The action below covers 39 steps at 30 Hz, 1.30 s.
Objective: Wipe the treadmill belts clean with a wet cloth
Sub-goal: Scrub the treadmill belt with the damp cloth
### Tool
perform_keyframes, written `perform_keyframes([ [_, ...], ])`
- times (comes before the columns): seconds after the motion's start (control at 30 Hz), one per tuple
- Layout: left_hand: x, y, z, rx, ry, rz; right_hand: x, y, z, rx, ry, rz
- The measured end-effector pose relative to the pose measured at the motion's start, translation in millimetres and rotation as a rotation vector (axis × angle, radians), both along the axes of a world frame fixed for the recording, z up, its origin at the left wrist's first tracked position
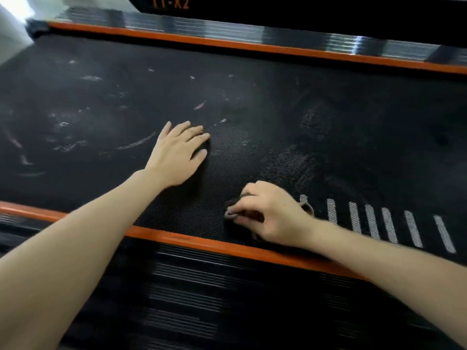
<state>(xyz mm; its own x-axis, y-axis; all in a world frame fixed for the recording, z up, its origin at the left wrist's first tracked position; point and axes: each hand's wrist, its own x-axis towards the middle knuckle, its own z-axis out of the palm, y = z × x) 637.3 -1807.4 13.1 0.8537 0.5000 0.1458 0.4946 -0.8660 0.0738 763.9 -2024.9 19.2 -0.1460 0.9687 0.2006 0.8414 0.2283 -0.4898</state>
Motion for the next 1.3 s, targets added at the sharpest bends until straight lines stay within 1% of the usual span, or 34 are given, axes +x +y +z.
perform_keyframes([
  [0.03, -8.4, -0.1, -1.8, -0.001, 0.031, 0.017, 8.0, 6.7, 0.8, 0.014, -0.016, 0.014],
  [0.07, -16.0, -1.4, -3.7, -0.001, 0.054, 0.031, 19.8, 18.2, 0.7, 0.045, -0.039, -0.024],
  [0.17, -31.6, -8.0, -12.1, 0.000, 0.064, 0.034, 53.9, 63.1, -3.0, 0.089, -0.078, -0.374],
  [0.2, -32.7, -8.7, -13.3, -0.005, 0.051, 0.041, 51.5, 69.4, -6.0, 0.089, -0.101, -0.439],
  [0.23, -32.1, -8.8, -13.9, -0.016, 0.038, 0.046, 41.5, 67.7, -10.0, 0.099, -0.127, -0.436],
  [0.27, -31.1, -9.3, -14.4, -0.024, 0.031, 0.048, 26.2, 57.6, -10.3, 0.116, -0.125, -0.359],
  [0.37, -30.5, -10.7, -14.9, 0.005, 0.022, 0.052, -11.7, 12.6, -6.7, 0.093, -0.030, -0.018],
  [0.43, -31.6, -11.1, -14.9, 0.009, 0.023, 0.057, -6.0, 10.4, -2.0, 0.076, -0.028, 0.062],
  [0.47, -31.7, -11.1, -14.6, 0.004, 0.027, 0.057, 5.2, 20.9, -1.0, 0.082, -0.068, 0.032],
  [0.5, -31.5, -11.0, -14.7, -0.001, 0.031, 0.052, 19.1, 35.5, -1.9, 0.111, -0.112, -0.061],
  [0.57, -31.3, -10.8, -15.5, -0.006, 0.033, 0.045, 57.6, 70.8, -2.6, 0.137, -0.175, -0.367],
  [0.63, -31.0, -8.8, -15.3, -0.004, 0.024, 0.038, 87.3, 96.8, -1.6, 0.057, -0.171, -0.667],
  [0.67, -30.2, -6.6, -14.2, -0.002, 0.008, 0.030, 87.1, 101.9, -0.6, 0.037, -0.154, -0.732],
  [0.7, -28.8, -3.5, -12.1, 0.003, -0.016, 0.015, 79.1, 102.1, -1.4, 0.030, -0.148, -0.746],
  [0.73, -26.4, 0.2, -9.7, 0.015, -0.045, -0.006, 64.6, 96.2, -2.9, 0.041, -0.155, -0.712],
  [0.77, -22.7, 5.7, -6.8, 0.039, -0.076, -0.029, 43.7, 83.7, -4.5, 0.078, -0.154, -0.615],
  [0.83, -12.7, 20.3, -1.6, 0.085, -0.117, -0.058, -2.9, 46.0, -3.0, 0.098, -0.090, -0.309],
  [0.9, -1.6, 37.8, 3.2, 0.092, -0.120, -0.052, -23.9, 17.2, 0.1, 0.063, -0.031, -0.087],
  [0.97, 9.1, 55.4, 6.7, 0.083, -0.119, -0.024, -10.3, 13.7, 4.1, 0.057, -0.060, -0.017],
  [1.0, 14.3, 64.9, 7.0, 0.086, -0.124, -0.014, 3.2, 18.4, 5.2, 0.063, -0.108, -0.056],
  [1.03, 19.1, 74.4, 6.8, 0.092, -0.128, -0.008, 20.8, 26.8, 3.4, 0.086, -0.145, -0.171],
  [1.1, 26.5, 92.2, 4.6, 0.096, -0.133, 0.003, 64.4, 50.8, 2.0, 0.108, -0.158, -0.556],
  [1.17, 32.5, 106.3, 0.8, 0.080, -0.145, 0.023, 104.4, 77.8, 0.5, 0.048, -0.138, -0.985],
  [1.2, 35.6, 112.1, -1.0, 0.066, -0.154, 0.035, 111.2, 91.8, 1.1, 0.013, -0.128, -1.132],
  [1.23, 38.8, 117.0, -2.7, 0.046, -0.158, 0.046, 106.1, 104.4, 2.2, -0.011, -0.142, -1.207],
  [1.27, 42.7, 121.1, -3.4, 0.027, -0.155, 0.052, 90.9, 113.7, 2.8, -0.015, -0.163, -1.212],
  [1.3, 46.4, 124.4, -4.1, 0.011, -0.150, 0.053, 68.4, 118.3, 0.8, 0.005, -0.189, -1.141],
])
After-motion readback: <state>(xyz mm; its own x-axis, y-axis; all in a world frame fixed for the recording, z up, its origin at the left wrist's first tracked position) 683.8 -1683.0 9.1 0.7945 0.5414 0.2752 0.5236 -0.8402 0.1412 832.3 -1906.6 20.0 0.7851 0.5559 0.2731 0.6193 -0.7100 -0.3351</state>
